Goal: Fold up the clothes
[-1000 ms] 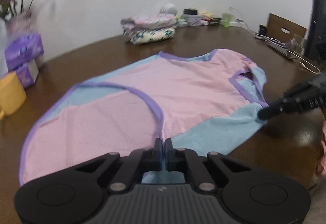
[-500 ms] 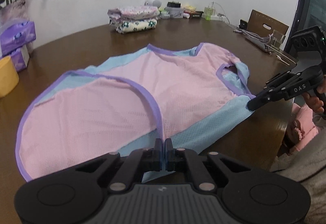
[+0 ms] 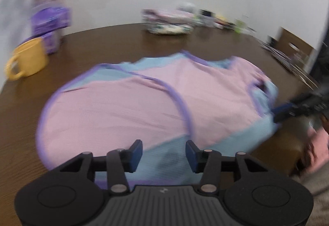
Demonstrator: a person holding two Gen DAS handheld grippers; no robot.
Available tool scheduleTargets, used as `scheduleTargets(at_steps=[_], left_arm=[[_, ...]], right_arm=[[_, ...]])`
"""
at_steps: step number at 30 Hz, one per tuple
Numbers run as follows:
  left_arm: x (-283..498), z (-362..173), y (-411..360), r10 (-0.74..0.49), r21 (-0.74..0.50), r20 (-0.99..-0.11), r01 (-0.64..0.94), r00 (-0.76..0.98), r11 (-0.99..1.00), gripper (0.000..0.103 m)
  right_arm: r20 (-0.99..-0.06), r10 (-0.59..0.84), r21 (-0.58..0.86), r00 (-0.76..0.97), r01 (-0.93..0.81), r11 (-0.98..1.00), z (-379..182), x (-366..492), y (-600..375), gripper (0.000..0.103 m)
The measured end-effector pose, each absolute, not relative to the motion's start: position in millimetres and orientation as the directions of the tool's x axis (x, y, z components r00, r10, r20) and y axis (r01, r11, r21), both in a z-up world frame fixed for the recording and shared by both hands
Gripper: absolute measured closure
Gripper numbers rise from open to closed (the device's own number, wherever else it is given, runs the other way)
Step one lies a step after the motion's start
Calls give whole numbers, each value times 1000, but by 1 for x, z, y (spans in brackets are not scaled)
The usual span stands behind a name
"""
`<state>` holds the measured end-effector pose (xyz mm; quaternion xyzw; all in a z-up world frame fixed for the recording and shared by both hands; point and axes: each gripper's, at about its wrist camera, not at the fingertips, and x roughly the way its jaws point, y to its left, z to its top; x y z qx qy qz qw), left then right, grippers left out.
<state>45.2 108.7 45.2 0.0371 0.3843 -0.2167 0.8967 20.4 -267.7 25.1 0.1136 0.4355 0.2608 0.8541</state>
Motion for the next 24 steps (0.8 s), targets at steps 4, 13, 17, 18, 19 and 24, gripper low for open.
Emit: scheduleTargets(at_steps=[4,13,17,18,19,24], left_arm=[[61,43,129,-239,-77,-714,265,658,961,57],[64,32,123,-125,91,-744,286,656,954,92],[54,32,122,-51,191,-745,287,666,939,92],[52,32,122,-36,207,-745,281,666,937,92],[50,32,123,-23,218,-745,276,667,936,92],[46,35,128,23,230,-751,228,660,946,89]], right_arm=[[-674,498,398,546,-299,867,31,30,-277,63],[-688,409,315,600,-261,913,27,68,-271,56],[-704,372,286,604,-238,928,18,77,-270,56],[-701,365,279,613,-235,931,16,77,-270,55],[-699,361,276,617,-233,933,16,77,-270,55],[-705,331,230,628,-238,943,16,74,-265,55]])
